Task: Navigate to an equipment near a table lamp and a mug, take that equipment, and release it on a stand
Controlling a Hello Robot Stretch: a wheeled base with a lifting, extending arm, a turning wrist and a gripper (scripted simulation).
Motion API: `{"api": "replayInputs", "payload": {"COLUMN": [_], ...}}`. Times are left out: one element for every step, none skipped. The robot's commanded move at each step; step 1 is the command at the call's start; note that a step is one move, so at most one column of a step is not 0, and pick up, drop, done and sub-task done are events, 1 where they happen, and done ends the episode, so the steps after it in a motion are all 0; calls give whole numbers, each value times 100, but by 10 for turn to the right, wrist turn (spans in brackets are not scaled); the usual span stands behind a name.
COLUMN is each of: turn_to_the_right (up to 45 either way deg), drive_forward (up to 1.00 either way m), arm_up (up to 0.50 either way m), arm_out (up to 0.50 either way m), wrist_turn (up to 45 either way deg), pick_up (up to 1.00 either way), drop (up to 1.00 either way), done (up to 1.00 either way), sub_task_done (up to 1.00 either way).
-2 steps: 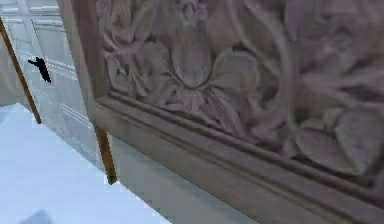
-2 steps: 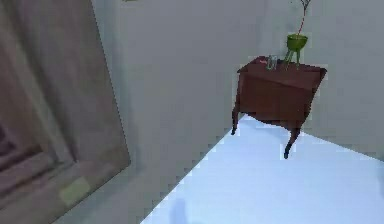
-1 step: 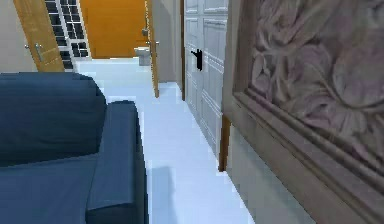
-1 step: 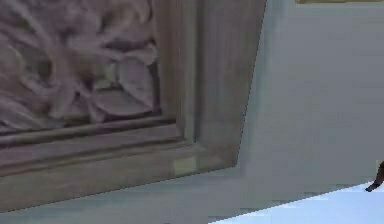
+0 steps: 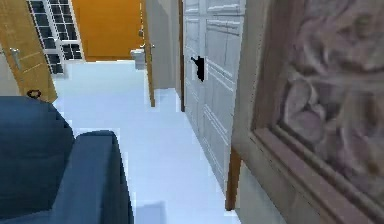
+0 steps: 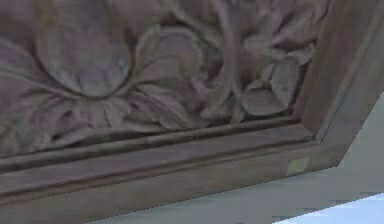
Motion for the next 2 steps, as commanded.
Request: {"api": "replayInputs", "payload": {"turn_to_the_right": [-90, 0], "drive_forward": [0, 100], "arm_up": [0, 0], "arm_out": [0, 0], "wrist_turn": [0, 0], "pick_up": [0, 0], "drop": [0, 0], "done": [0, 0], "sub_task_done": [0, 0]}}
